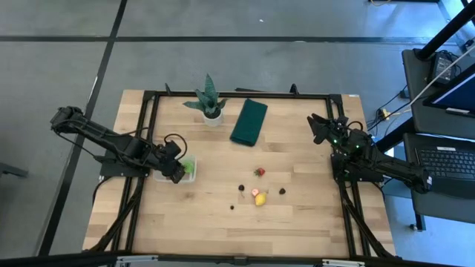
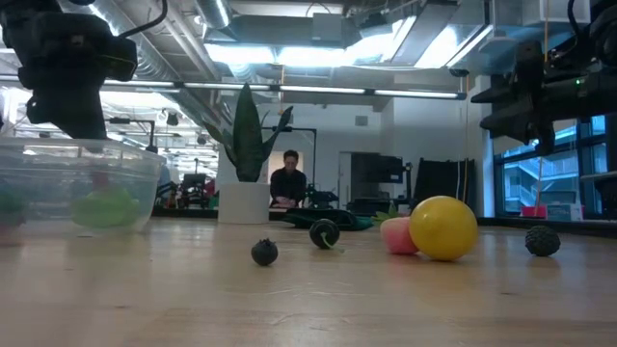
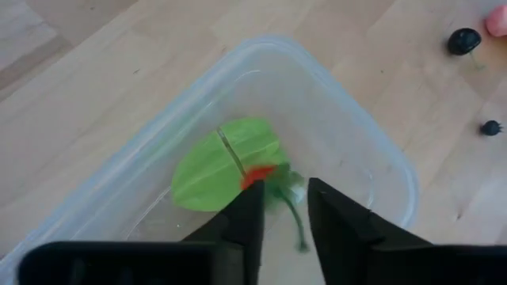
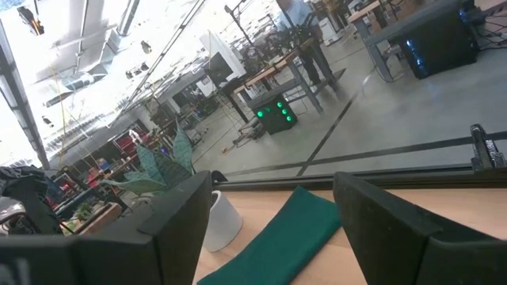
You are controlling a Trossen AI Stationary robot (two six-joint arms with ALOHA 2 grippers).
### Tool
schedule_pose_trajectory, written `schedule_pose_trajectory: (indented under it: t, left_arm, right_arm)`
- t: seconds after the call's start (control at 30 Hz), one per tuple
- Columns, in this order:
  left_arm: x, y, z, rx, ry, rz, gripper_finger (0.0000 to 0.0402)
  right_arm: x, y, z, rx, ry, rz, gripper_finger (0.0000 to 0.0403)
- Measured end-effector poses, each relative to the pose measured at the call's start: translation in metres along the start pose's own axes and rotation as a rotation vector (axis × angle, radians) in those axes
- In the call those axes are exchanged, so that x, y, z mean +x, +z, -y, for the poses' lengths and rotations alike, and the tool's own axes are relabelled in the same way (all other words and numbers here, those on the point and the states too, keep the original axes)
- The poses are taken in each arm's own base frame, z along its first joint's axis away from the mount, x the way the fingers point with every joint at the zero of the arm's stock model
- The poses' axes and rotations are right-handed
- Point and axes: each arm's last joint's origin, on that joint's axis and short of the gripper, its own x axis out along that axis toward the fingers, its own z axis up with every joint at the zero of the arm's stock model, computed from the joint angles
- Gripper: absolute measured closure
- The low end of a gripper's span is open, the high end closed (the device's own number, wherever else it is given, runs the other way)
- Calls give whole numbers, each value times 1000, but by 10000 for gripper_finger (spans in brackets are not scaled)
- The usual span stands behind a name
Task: Pick and placing Produce into tupperware
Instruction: Put the left strawberry into the transparent bin, then put the strawberry into the transparent bin
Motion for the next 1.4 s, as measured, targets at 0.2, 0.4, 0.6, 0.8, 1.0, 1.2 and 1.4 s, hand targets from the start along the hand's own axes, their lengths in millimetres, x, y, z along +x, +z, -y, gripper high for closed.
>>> schedule_pose_trajectory:
  t: [0.2,0.4,0.6,0.8,1.0,1.2,1.4]
  left_arm:
    - [0,0,0,1,2,3,255]
    - [-2,1,-1,5,-7,12,234]
    - [-12,9,6,31,-135,141,239]
    - [-29,21,16,109,-298,340,245]
    - [-45,33,23,201,-352,563,240]
    - [-56,40,28,263,-372,714,241]
    - [-62,45,30,298,-326,823,250]
  right_arm:
    - [0,0,0,4,0,0,136]
    - [0,0,0,5,0,0,136]
    - [0,1,-1,9,6,9,136]
    - [0,2,-1,15,12,17,136]
    - [0,4,-4,60,70,15,136]
    - [-5,26,-22,-114,288,81,136]
    - [-12,62,-45,-225,334,104,136]
